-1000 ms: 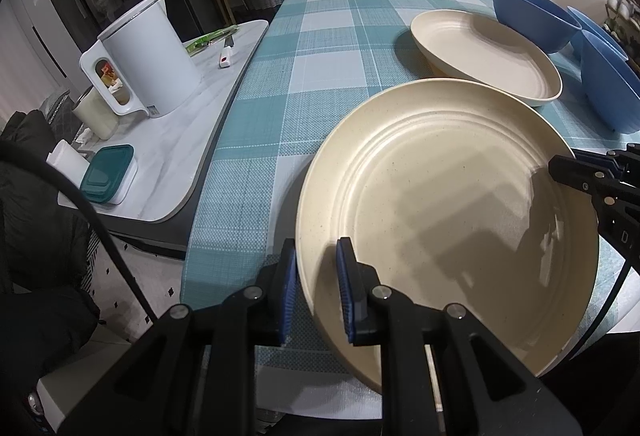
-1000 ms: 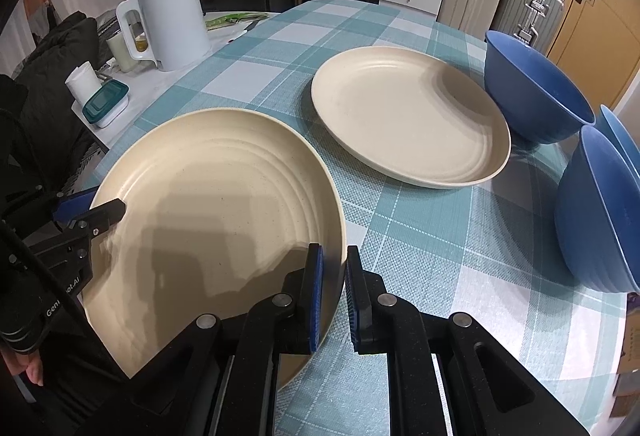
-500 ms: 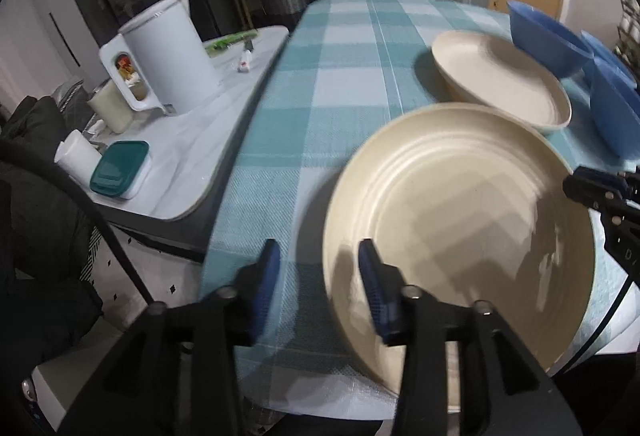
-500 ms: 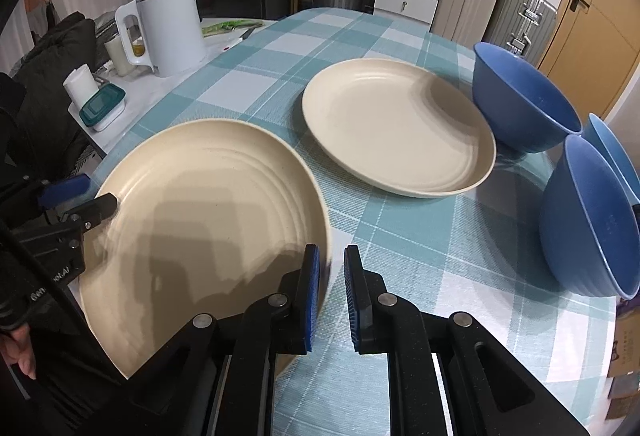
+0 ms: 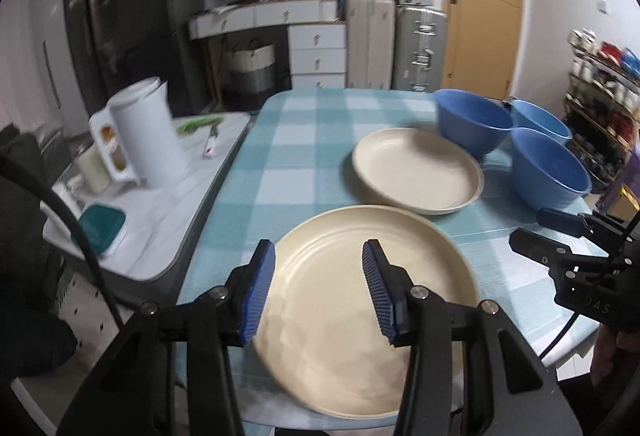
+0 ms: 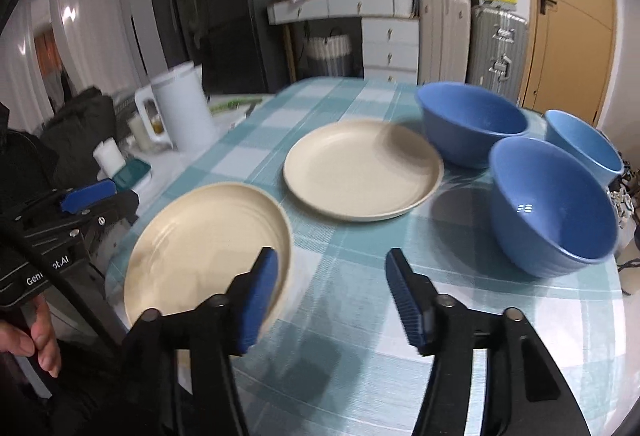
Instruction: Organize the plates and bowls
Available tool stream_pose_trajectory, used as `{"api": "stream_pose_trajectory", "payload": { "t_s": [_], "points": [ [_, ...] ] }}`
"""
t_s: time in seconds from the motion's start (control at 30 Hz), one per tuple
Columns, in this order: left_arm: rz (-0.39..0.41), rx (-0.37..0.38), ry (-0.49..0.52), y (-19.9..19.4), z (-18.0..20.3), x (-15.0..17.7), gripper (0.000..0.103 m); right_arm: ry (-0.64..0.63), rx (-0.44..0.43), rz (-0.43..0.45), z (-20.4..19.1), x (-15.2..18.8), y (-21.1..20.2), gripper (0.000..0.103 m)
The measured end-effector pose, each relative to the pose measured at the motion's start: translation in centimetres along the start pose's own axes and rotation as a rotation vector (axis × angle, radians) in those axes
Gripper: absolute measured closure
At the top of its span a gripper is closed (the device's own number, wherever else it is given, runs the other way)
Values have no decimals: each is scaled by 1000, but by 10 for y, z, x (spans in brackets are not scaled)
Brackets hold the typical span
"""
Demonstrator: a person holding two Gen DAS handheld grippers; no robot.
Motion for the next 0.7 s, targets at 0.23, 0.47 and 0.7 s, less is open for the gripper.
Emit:
{"api": "stream_pose_trajectory", "payload": {
  "t_s": [0.23, 0.47, 0.7],
  "points": [
    [86, 32, 74, -23, 46, -14, 56, 75, -28, 51, 27, 4, -9, 39],
    [122, 59, 111, -31, 81, -20, 52, 72, 49, 122, 34, -3, -28, 22],
    [165, 35, 157, -37, 99, -24, 51, -13, 160, 225, 35, -9, -55, 11]
  ]
}}
Point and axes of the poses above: each gripper's, at about its wrist camera, not at the fingertips, and y roughly the way its jaws point, z to its right, x to its underside, the point moved 8 cm from there along y, roughly the way its jaws point, and after that the axes turned 5 degrees about x, right-handed, at the moved point
